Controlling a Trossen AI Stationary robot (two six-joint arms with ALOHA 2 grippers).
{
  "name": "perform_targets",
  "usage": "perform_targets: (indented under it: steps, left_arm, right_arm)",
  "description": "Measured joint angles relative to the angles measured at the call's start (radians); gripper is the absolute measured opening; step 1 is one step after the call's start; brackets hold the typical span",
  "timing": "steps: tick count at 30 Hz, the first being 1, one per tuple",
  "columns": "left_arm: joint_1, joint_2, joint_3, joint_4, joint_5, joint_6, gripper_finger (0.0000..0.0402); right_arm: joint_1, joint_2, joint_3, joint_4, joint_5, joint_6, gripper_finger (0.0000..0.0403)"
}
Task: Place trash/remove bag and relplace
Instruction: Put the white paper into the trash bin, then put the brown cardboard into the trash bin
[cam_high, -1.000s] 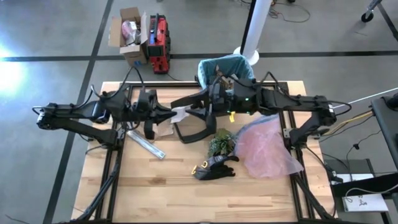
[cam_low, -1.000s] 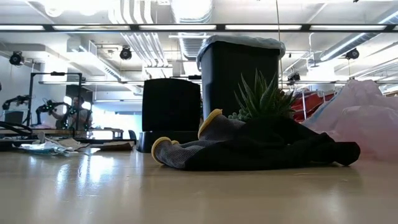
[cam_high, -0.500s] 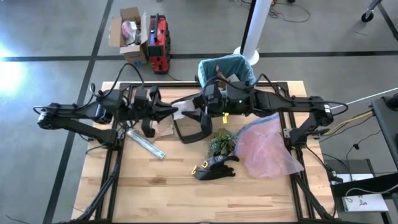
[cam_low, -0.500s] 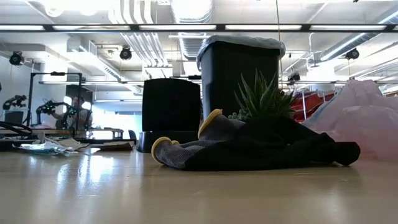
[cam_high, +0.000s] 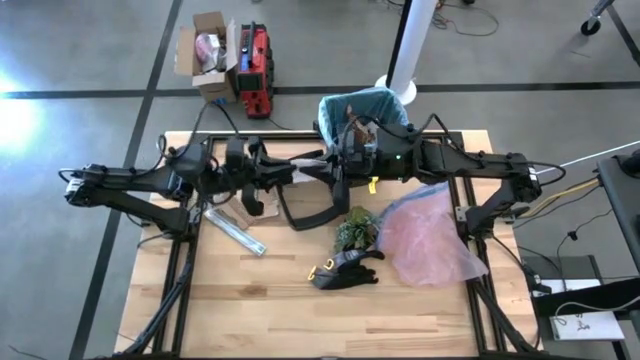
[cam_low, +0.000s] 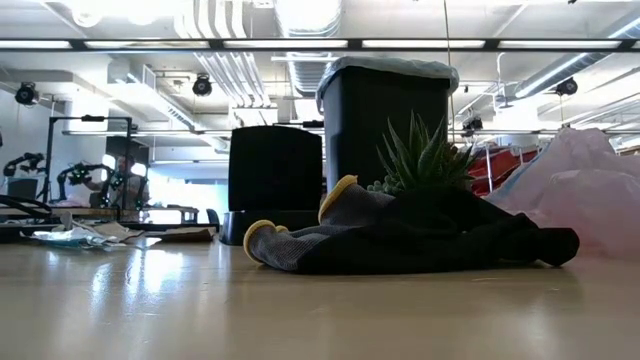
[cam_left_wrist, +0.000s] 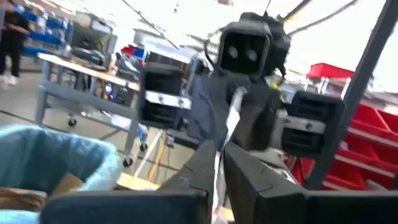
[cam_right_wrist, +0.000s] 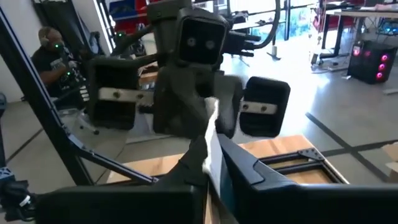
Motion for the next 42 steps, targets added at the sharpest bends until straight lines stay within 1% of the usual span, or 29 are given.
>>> perform_targets:
  steps: [3, 7, 10, 12, 14, 18, 22, 25, 28, 31, 35, 42]
  left_arm:
    - [-0.001, -0.019, 0.0, 0.002, -0.001, 0.001, 0.0047]
    - [-0.001, -0.051, 0.0, -0.031, -0.006, 0.001, 0.0095]
    - [-0.001, -0.093, 0.0, -0.096, -0.064, 0.033, 0.0134]
    - [-0.001, -0.128, 0.0, -0.166, -0.111, 0.045, 0.0157]
    - [-0.001, -0.159, 0.0, -0.234, -0.171, 0.038, 0.0176]
    - [-0.001, -0.219, 0.0, -0.367, -0.261, 0.021, 0.0199]
    - [-0.001, -0.258, 0.0, -0.473, -0.332, -0.01, 0.0205]
    - [-0.001, -0.272, 0.0, -0.542, -0.385, -0.047, 0.0202]
    - [0.0, -0.279, 0.0, -0.607, -0.417, -0.109, 0.0195]
    - [0.003, -0.278, 0.0, -0.671, -0.448, -0.16, 0.0187]
    - [0.02, -0.274, 0.0, -0.74, -0.456, -0.212, 0.0178]
    - [0.061, -0.256, 0.0, -0.895, -0.455, -0.311, 0.0164]
  right_arm:
    - [-0.009, -0.013, 0.0, 0.0, -0.004, -0.007, 0.0004]
    - [-0.025, -0.038, 0.0, 0.0, -0.004, -0.019, 0.0002]
    - [-0.044, -0.064, 0.0, -0.004, 0.005, -0.048, 0.0001]
    - [-0.062, -0.081, 0.0, -0.011, 0.044, -0.067, 0.0001]
    - [-0.085, -0.1, 0.0, -0.04, 0.108, -0.093, 0.0]
    - [-0.14, -0.123, 0.0, -0.115, 0.22, -0.132, 0.0002]
    - [-0.214, -0.13, 0.0, -0.219, 0.303, -0.141, 0.0002]
    - [-0.273, -0.122, -0.001, -0.295, 0.347, -0.087, 0.0003]
    - [-0.326, -0.11, -0.001, -0.35, 0.346, -0.034, 0.0004]
    - [-0.366, -0.095, -0.002, -0.376, 0.346, -0.01, 0.0016]
    - [-0.418, -0.075, -0.001, -0.395, 0.345, 0.024, 0.0055]
    - [-0.46, -0.057, -0.002, -0.398, 0.345, 0.041, 0.0162]
